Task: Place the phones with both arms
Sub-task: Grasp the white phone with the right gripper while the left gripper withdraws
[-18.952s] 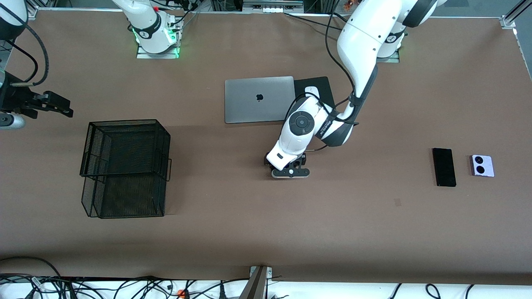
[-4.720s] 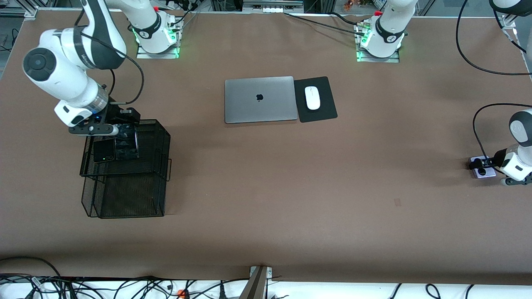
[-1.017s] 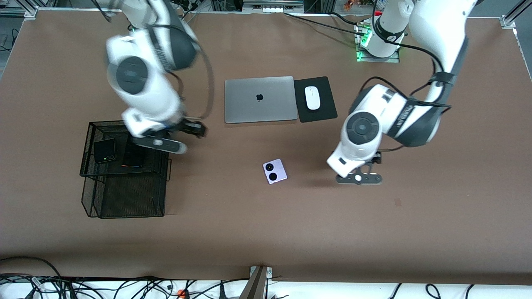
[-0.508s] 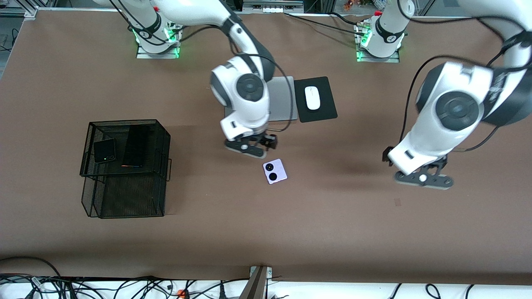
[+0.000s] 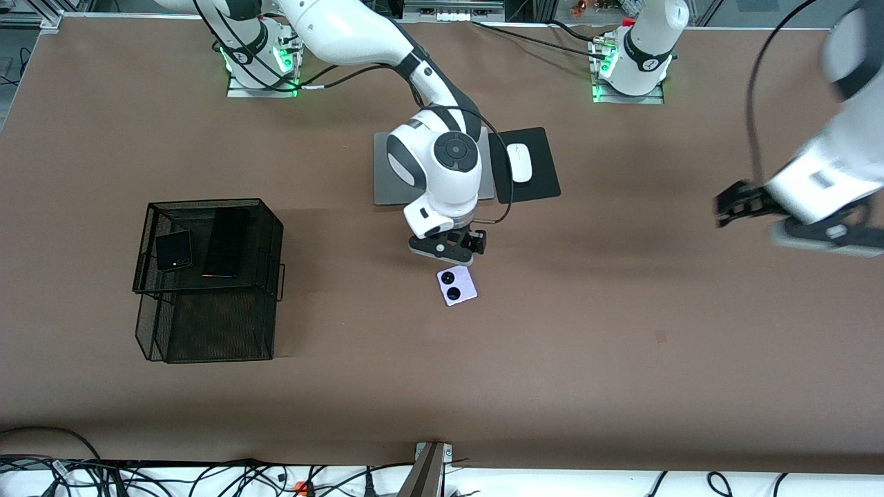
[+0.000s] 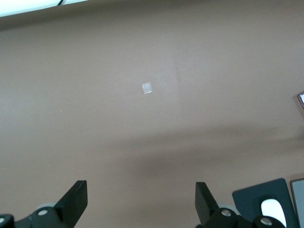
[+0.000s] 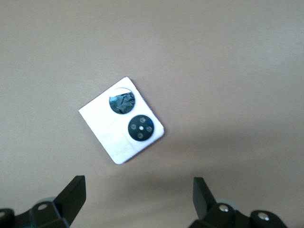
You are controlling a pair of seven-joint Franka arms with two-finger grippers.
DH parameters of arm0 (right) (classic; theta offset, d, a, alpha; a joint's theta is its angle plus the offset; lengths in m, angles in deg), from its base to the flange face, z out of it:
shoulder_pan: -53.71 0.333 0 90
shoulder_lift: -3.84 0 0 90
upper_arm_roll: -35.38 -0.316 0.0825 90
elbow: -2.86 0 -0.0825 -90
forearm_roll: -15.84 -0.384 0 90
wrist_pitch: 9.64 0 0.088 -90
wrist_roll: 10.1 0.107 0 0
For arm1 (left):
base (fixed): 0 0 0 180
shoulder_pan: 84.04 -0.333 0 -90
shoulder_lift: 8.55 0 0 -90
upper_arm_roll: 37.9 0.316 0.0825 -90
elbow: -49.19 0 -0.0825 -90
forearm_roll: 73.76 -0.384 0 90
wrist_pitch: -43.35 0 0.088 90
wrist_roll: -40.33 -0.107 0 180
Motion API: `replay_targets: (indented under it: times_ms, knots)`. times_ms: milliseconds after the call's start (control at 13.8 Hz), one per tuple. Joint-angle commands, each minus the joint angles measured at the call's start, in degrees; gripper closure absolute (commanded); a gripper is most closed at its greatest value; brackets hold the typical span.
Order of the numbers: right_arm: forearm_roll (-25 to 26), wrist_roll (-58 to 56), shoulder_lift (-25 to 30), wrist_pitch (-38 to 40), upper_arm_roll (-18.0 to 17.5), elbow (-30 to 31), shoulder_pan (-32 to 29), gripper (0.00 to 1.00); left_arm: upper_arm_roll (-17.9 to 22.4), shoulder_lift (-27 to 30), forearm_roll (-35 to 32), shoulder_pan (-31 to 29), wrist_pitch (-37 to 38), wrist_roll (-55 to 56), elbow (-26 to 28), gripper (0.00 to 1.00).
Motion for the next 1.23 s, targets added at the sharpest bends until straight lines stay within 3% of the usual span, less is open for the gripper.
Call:
replay_targets:
  times_ms: [0,218,363,436,1162]
  knots:
    - [1.1,0.2,-3.0,-4.2,0.0,-2.3,0.1,0.00,3.1,7.9,1.4,1.8,-0.9,-1.9,8.6,0.00]
    - [1.2,-4.1,-4.3,-7.7,-0.1,-2.3,0.1,0.00,4.4,11.0,1.5,1.5,-5.8,-1.8,11.8,0.00]
    - [1.1,-9.2,-4.3,-8.6,-0.1,-2.3,0.1,0.00,4.5,14.1,1.4,1.5,-4.3,-1.8,15.1,0.00]
    - [1.2,-11.6,-4.3,-9.8,-0.1,-2.3,0.1,0.00,4.6,13.4,1.4,1.4,-1.7,-2.4,14.3,0.00]
    - [1.1,-32.8,-4.9,-15.5,-0.1,-2.2,-2.3,0.00,3.6,11.1,1.3,0.2,-0.9,-1.5,10.8,0.00]
